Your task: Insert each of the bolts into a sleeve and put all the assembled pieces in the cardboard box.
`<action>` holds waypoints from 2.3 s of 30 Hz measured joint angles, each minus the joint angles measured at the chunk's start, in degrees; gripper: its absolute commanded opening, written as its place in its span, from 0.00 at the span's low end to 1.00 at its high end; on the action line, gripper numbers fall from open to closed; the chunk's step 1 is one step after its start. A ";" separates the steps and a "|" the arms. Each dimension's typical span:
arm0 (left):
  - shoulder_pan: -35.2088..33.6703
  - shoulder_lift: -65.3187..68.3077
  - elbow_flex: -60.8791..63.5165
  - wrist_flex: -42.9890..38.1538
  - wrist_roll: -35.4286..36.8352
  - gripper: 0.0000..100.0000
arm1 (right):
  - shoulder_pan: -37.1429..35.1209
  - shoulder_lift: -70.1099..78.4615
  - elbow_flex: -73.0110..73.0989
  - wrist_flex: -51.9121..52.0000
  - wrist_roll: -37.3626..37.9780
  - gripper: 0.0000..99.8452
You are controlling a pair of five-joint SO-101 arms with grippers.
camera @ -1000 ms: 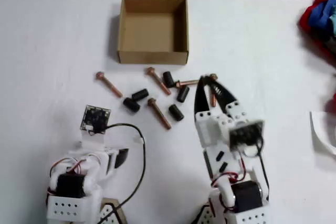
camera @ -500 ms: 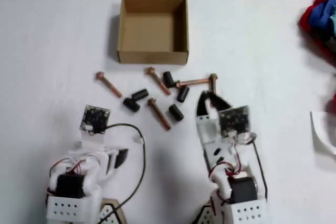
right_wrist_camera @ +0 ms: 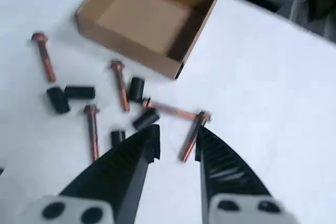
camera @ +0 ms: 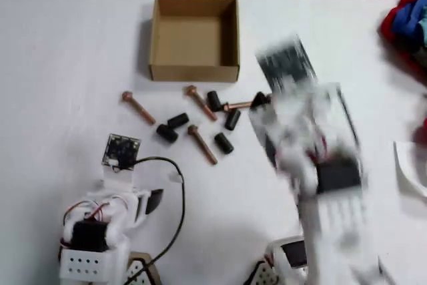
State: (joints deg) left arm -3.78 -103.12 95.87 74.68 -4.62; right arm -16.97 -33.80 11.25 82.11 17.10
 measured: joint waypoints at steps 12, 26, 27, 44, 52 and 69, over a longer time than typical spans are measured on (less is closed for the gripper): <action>-0.09 0.00 0.00 0.00 0.00 0.31 | -7.12 54.15 -33.05 17.49 0.00 0.21; 0.00 0.00 0.00 0.00 0.00 0.31 | -7.82 65.67 -35.60 17.49 2.46 0.17; -0.09 0.00 0.00 0.00 0.00 0.31 | -7.91 65.67 -35.60 17.49 2.81 0.17; 0.00 0.00 0.00 0.00 0.00 0.31 | -10.64 81.23 -42.20 17.67 3.08 0.17; 0.00 0.00 0.00 0.00 0.00 0.31 | -10.55 86.33 -46.86 17.85 3.08 0.11; 0.00 0.00 0.00 0.00 0.00 0.31 | -7.56 82.37 -47.47 18.29 3.08 0.02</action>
State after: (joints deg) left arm -3.78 -103.12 95.87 74.68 -4.62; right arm -24.53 48.57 -36.22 100.40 20.18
